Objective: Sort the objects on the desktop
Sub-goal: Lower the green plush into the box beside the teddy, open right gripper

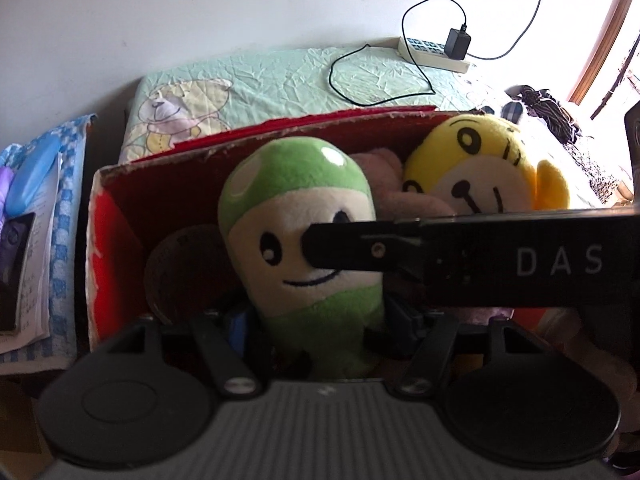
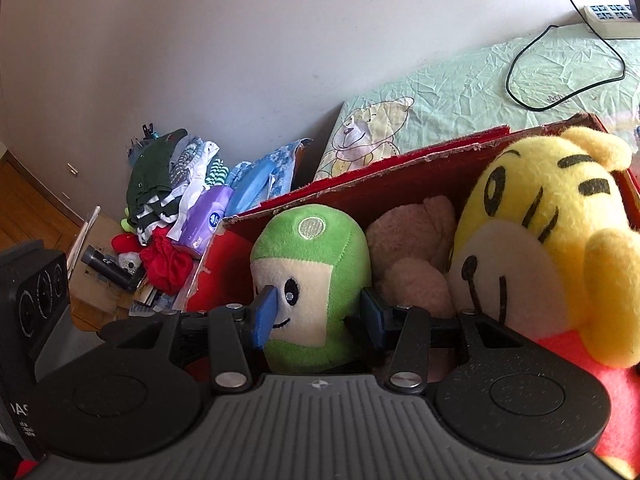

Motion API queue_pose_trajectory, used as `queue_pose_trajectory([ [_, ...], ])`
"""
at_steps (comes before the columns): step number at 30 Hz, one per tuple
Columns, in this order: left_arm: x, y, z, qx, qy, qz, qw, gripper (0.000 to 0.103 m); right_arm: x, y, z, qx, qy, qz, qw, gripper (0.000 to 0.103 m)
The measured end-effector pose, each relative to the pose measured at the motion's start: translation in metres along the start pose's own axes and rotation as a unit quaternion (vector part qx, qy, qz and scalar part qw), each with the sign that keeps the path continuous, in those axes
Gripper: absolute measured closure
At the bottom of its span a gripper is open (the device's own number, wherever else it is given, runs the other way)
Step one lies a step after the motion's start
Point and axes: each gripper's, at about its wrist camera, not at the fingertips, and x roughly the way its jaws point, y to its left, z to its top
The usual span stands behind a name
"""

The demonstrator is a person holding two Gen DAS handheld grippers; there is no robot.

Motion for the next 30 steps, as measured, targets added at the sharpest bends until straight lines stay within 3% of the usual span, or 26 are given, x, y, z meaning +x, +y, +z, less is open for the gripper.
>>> queue_pose_trajectory([
  [6,0.001,-0.008,0.0,0.02,0.006,0.012,0.9997,0.034,-0.003,0.001,0.0,-0.002,0.001,-0.005,1.0,0.054],
  [19,-0.007,0.001,-0.001,0.003,-0.001,0.004,1.0,0.023,-0.008,0.005,-0.003,-0.012,-0.014,-0.024,1.0,0.052],
  [26,-0.027,0.003,-0.004,0.004,-0.031,0.001,0.9995,0.025,-0.004,0.003,-0.007,-0.01,-0.03,-0.023,0.999,0.053],
  [30,-0.022,0.003,-0.003,0.002,-0.027,0.001,0.9996,0.028,-0.002,0.01,-0.009,-0.025,-0.034,-0.034,0.999,0.053],
])
